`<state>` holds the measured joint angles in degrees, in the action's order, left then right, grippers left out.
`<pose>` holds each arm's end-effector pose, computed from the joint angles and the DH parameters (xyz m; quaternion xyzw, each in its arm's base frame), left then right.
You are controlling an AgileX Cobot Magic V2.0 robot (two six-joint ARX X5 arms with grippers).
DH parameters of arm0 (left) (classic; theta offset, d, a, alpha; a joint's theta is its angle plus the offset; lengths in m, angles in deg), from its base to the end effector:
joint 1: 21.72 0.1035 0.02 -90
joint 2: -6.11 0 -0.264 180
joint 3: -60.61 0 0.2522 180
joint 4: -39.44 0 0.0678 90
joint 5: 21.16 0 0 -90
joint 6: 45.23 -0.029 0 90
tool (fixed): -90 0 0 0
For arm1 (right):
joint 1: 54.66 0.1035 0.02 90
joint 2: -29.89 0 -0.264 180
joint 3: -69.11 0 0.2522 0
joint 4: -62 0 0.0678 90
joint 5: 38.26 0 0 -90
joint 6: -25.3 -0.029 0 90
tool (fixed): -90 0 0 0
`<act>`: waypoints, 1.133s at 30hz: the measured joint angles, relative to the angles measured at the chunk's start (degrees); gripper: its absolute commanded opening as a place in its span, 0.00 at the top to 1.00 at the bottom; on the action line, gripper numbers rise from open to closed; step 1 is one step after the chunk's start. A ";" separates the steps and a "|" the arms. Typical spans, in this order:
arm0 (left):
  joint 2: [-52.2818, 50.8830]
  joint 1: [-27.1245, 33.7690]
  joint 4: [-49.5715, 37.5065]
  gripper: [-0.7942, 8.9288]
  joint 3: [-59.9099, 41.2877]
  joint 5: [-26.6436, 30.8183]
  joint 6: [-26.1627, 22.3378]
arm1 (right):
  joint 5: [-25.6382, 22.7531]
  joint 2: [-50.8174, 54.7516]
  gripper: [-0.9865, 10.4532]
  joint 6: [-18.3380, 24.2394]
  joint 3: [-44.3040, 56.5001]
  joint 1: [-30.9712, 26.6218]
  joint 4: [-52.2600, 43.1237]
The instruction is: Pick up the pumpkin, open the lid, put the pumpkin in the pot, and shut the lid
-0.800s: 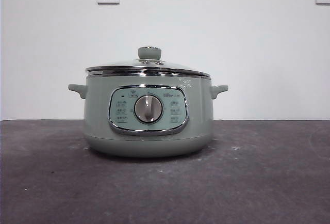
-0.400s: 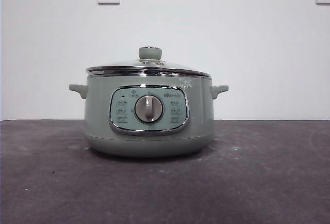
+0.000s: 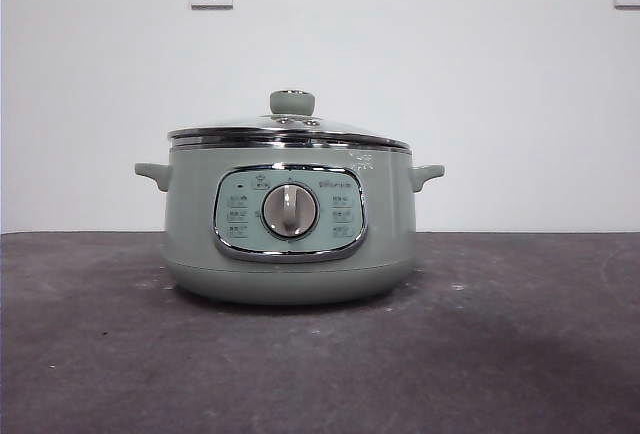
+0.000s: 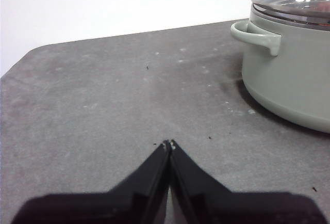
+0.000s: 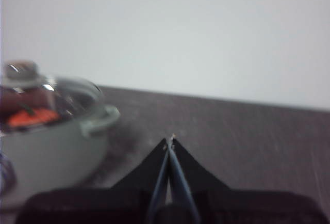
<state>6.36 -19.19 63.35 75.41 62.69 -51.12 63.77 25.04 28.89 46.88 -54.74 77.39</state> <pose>0.0955 0.0011 0.1523 0.0450 0.0796 -0.0356 0.9952 0.0937 0.0059 0.2045 -0.0330 -0.0205 0.1035 0.9939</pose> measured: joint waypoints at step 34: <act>0.00 0.00 0.02 0.92 0.00 0.02 -0.02 | -3.28 4.61 0.91 -4.48 7.43 1.25 7.72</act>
<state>6.36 -19.19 63.38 75.41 62.71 -51.14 60.49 29.66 24.41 54.32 -53.49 85.11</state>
